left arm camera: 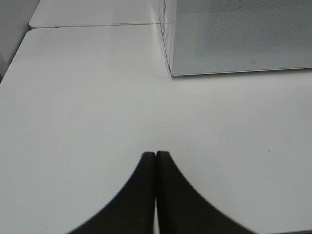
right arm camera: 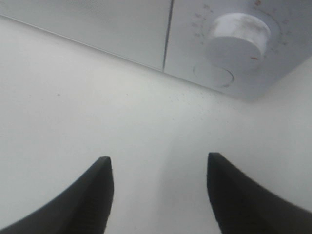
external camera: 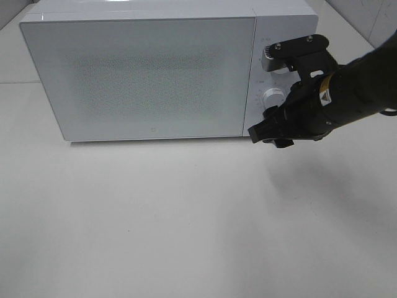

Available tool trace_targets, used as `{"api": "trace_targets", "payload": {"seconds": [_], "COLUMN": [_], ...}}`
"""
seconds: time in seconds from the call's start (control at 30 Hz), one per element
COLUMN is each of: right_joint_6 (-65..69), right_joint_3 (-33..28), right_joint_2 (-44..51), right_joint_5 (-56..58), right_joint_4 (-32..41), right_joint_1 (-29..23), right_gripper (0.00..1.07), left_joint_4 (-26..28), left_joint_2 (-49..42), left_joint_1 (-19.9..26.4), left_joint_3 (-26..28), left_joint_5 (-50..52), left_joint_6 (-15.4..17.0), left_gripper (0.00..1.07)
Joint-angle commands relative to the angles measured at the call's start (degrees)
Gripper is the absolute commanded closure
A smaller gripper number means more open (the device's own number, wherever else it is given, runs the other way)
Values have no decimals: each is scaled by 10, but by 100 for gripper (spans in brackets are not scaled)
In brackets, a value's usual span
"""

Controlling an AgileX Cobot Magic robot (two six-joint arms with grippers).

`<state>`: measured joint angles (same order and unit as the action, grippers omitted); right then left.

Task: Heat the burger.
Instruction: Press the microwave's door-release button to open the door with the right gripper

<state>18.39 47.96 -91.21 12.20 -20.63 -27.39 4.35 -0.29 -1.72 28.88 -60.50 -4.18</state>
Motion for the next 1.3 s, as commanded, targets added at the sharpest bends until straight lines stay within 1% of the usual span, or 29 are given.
{"api": "trace_targets", "payload": {"seconds": [0.03,0.07,0.1,0.13,0.17,0.2,0.23,0.27,0.3,0.33,0.37,0.4,0.43,0.47,0.57,0.63,0.93,1.0,1.17,1.23,1.27,1.3], "right_joint_6": [-45,-45,-60,-88,-88,-127,-149,-149,-184,-184,-192,-192,-192,-184,-184,-184,-162,-162,-162,-162,-162,-162], "right_joint_3": [55,55,68,85,85,102,109,109,120,120,125,131,131,131,130,130,129,129,129,129,129,129], "right_joint_2": [5,5,5,5,5,5,5,5,5,5,5,5,5,5,5,5,6,9,50,99,99,131], "right_joint_5": [133,133,154,184,184,209,223,223,255,255,269,290,290,304,335,347,480,489,519,535,535,541], "right_joint_4": [29,29,47,96,96,147,176,176,222,222,241,264,264,269,269,269,266,264,256,256,256,256], "right_joint_1": [7,7,15,40,40,69,87,87,118,118,135,168,168,193,219,222,221,221,221,221,221,221], "right_gripper": [52,52,52,52,52,52,52,52,52,52,52,52,52,52,52,52,52,52,52,52,52,52], "left_joint_4": [-1,-1,-1,-1,-1,-1,-1,-1,-1,-1,-1,-1,-1,-1,-1,-1,-1,-1,-1,-1,-1,-1], "left_joint_2": [-11,-11,-11,-11,-11,-11,-11,-11,-11,-11,-11,-11,-11,-11,-11,-11,-11,-11,-11,-11,-11,-11], "left_joint_1": [1,1,1,1,1,1,1,1,1,1,1,1,1,1,1,1,1,1,1,1,1,1], "left_joint_3": [-2,-2,-2,-2,-2,-2,-2,-2,-2,-2,-2,-2,-2,-2,-2,-2,-2,-2,-2,-2,-2,-2], "left_joint_5": [9,9,9,9,9,9,9,9,9,9,9,9,9,9,9,9,9,9,9,9,9,9], "left_joint_6": [4,4,4,4,4,4,4,4,4,4,4,4,4,4,4,4,4,4,4,4,4,4], "left_gripper": [106,106,106,106,106,106,106,106,106,106,106,106,106,106,106,106,106,106,106,106,106,106]}}
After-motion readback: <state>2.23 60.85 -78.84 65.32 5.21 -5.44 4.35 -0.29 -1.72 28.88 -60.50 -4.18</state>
